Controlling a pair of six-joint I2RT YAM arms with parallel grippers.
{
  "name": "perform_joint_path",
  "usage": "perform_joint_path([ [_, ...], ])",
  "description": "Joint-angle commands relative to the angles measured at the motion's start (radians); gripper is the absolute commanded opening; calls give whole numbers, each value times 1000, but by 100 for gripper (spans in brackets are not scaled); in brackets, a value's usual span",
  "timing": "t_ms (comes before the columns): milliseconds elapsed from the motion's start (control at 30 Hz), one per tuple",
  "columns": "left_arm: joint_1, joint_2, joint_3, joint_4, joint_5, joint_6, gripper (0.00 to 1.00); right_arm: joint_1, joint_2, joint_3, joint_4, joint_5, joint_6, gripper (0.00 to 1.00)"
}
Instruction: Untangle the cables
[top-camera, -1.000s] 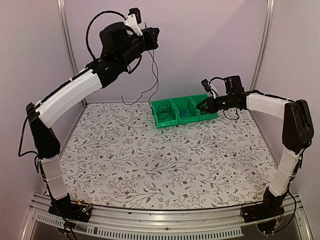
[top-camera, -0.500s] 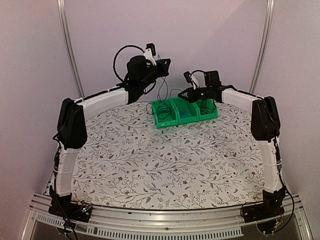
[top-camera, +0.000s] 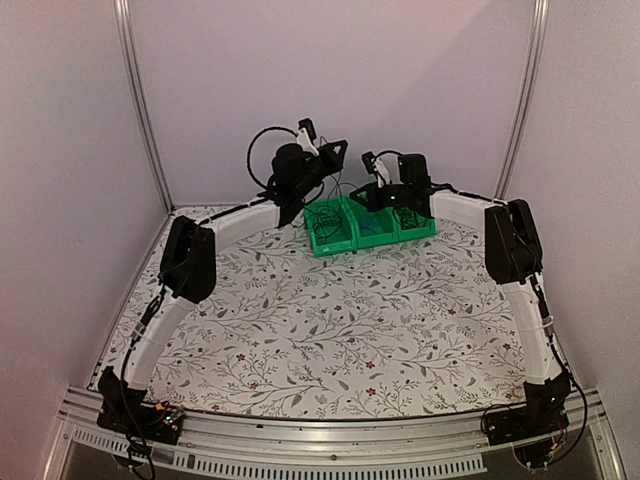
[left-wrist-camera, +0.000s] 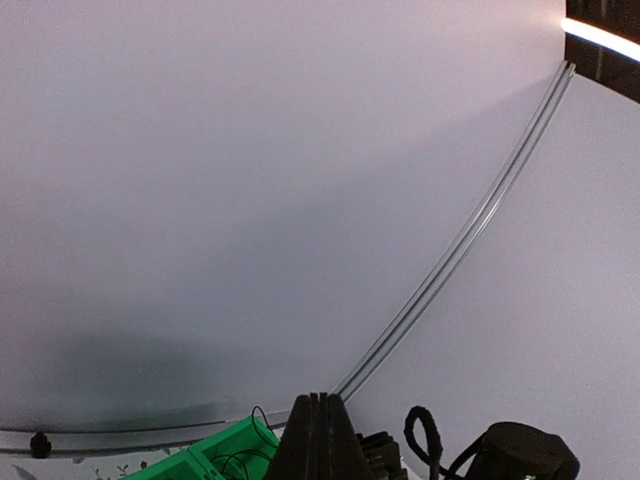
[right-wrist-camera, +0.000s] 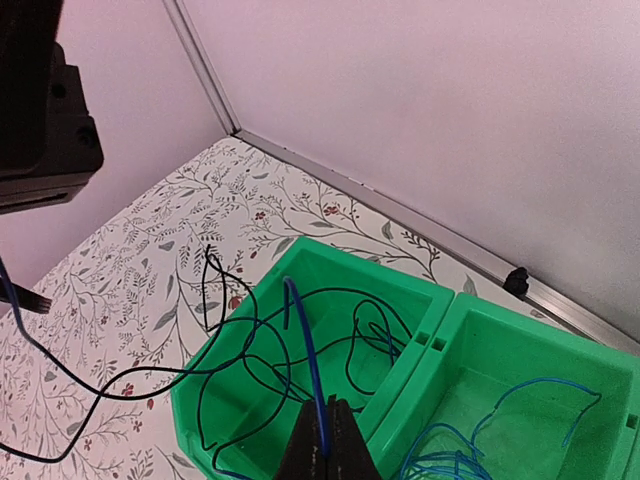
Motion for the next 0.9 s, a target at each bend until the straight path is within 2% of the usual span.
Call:
perform_joint_path([
  [0,-17,-116,26,141,22,-52,0,4,-65,24,67,-8,58,0],
  [200,-33,-181,-51,148,7,-123,0,3,-133,6,61,12,66,0],
  [400,-22,-133,-47,168,-1,-204,0,3,-153,-14,68,33,48,0],
  [533,7,-58,-68,229,-10,-286,0,4,-126,-15,89,52,26,0],
  [733,36,101,50,222,-4,-350,0,18,-55,10,126,76,20,0],
  [867,40,39,-59,225,5,-326,0,46,1,33,136,77,-13,0],
])
